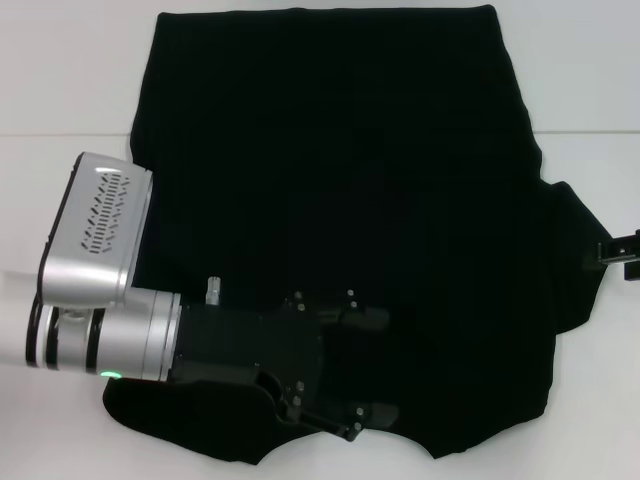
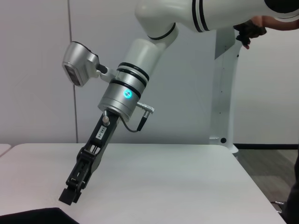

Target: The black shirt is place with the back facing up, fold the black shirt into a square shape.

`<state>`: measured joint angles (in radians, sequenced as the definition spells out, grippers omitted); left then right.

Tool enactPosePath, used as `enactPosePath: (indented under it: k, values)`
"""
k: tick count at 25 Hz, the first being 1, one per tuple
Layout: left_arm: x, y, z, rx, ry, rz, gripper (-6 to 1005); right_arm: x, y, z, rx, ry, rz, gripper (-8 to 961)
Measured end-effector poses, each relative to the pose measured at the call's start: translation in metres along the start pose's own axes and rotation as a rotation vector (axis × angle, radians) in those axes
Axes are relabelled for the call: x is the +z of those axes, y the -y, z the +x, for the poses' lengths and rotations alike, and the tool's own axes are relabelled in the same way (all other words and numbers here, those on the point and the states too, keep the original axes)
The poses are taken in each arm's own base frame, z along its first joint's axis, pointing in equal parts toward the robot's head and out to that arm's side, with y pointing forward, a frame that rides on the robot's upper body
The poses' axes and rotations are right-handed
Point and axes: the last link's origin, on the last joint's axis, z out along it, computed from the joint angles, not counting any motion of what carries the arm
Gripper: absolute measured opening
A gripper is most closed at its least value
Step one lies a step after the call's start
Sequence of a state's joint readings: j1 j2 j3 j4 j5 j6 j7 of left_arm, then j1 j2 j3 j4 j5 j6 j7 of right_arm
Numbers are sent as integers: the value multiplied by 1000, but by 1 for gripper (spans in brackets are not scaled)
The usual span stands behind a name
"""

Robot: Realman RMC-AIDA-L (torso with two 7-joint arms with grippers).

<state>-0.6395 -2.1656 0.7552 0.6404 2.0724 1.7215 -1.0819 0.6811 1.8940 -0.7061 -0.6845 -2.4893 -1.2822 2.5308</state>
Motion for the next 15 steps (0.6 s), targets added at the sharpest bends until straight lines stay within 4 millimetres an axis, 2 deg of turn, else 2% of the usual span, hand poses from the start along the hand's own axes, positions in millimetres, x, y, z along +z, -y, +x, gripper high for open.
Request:
enactPosePath:
  k: [7,15]
  values:
    - [-2,2,1,3,0,11,949,13,-4,1,-3,-5,5,778]
    - [-2,2,1,2,-2,14,948,17,0,5,-7,-13,28,779]
